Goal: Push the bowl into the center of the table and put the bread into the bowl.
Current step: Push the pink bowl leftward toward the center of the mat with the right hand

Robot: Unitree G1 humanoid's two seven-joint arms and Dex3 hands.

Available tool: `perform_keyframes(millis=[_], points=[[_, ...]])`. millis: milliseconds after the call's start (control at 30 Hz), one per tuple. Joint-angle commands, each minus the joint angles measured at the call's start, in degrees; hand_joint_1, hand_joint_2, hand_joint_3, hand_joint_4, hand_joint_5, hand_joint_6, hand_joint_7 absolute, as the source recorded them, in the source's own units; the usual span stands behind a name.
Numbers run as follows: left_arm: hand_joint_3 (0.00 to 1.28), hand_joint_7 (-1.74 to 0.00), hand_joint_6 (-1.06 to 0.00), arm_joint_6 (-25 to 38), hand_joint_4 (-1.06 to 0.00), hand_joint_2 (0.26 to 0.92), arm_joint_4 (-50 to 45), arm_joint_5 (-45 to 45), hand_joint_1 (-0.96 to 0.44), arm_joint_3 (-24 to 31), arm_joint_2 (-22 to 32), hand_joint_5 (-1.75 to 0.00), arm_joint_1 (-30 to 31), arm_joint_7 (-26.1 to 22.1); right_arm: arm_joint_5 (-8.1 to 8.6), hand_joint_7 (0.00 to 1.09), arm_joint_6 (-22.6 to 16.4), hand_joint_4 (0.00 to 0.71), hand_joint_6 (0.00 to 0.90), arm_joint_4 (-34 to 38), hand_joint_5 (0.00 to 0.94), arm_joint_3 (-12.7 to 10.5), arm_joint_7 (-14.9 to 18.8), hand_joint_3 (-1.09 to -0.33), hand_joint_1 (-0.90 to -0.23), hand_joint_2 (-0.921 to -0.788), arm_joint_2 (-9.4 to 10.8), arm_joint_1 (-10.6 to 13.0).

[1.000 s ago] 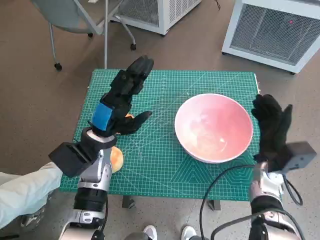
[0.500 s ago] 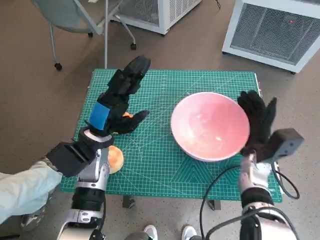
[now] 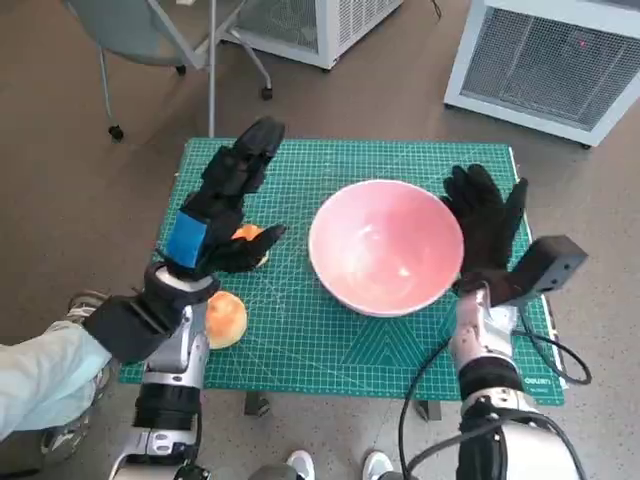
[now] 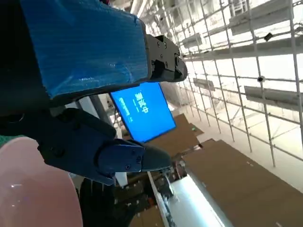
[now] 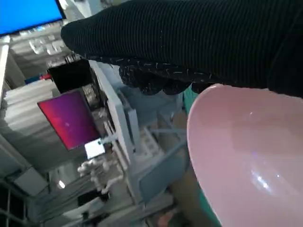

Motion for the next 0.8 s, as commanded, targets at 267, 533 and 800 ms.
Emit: perform_keyframes(millis=[267, 533, 800], points=[[0.32, -0.18, -0.25, -0.14, -0.23, 0.921, -3.05, 1.16, -0.61, 0.36, 1.04, 0.0, 2.76, 1.42, -1.3, 0.33, 3.34, 0.294, 0.231, 1.51, 0.003, 0.53, -1.09, -0.869, -0.551, -0.921, 2.12, -1.82], [0.33, -0.16, -0.24, 0.06, -0.23, 0.921, -3.5, 1.1, -0.6, 0.52, 1.3, 0.0, 3.32, 1.8, -2.44, 0.32, 4.78, 0.299, 0.25, 1.81, 0.004, 1.04, -1.6, -0.875, -0.575, -0.921, 2.83, -2.74], [0.33, -0.14, -0.25, -0.03, -0.23, 0.921, -3.48, 1.65, -0.6, 0.31, 1.16, 0.0, 3.46, 2.56, -2.68, 0.31, 5.19, 0.305, 0.251, 1.51, 0.005, 1.31, -1.24, -0.879, -0.577, -0.921, 1.64, -3.09]])
